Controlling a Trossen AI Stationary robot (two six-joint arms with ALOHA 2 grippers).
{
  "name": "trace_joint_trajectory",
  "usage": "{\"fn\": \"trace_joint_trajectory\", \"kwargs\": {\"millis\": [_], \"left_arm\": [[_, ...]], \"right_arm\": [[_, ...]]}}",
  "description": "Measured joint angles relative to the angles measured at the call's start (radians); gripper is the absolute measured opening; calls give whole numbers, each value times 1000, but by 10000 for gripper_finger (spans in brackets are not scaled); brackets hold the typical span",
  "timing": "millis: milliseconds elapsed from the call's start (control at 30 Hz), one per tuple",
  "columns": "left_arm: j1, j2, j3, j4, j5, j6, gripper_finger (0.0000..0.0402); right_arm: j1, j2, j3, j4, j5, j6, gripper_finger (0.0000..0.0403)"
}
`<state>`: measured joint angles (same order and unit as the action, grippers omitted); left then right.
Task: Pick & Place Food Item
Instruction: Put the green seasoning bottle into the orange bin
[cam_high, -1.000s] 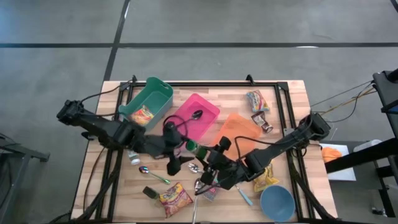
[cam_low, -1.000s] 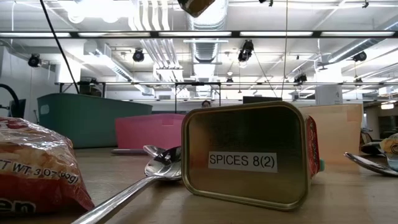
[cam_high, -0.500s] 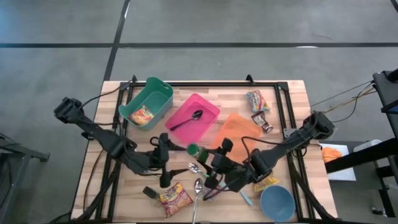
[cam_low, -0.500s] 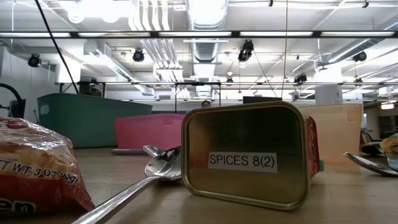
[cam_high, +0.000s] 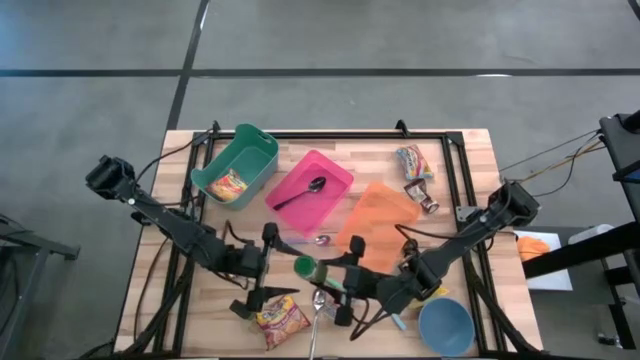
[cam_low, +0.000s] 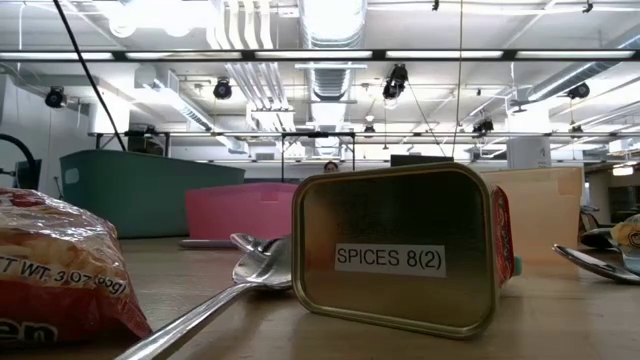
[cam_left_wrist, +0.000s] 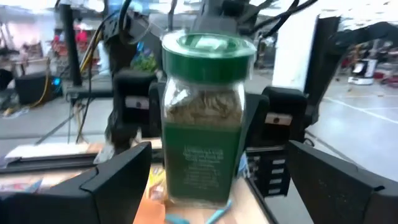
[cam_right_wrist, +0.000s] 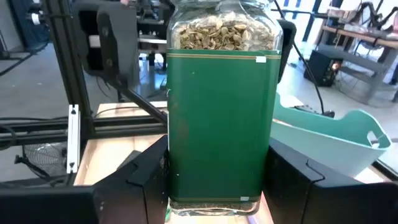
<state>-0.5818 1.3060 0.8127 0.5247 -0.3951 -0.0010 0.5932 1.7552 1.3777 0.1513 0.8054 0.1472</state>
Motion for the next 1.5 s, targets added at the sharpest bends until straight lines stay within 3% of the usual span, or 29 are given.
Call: {"fn": "trace_joint_trajectory", "kwargs": {"millis": [333,433,867,1000,1233,1433,1500], "left_arm": [[10,0,1,40,23,35,366],[15,6,8,55,22,33,366],[26,109,99,65,27,69,362],[26,110,104,59,37,77,326],[26,110,103,54,49,84,187],[26,108,101,20,43,40,186],[26,102,104,-30,41,-2,186]], "right_arm": [[-3,1,0,27,-8,-38,189],[-8,1,0,58,-64,-50,189],[-26,2,-8,69,-81,-55,189],[-24,2,-9,69,-98,-58,189],[-23,3,-10,91,-107,-98,189],[-24,3,-18,87,-118,-80,189],[-25,4,-27,76,-126,-62,210]]}}
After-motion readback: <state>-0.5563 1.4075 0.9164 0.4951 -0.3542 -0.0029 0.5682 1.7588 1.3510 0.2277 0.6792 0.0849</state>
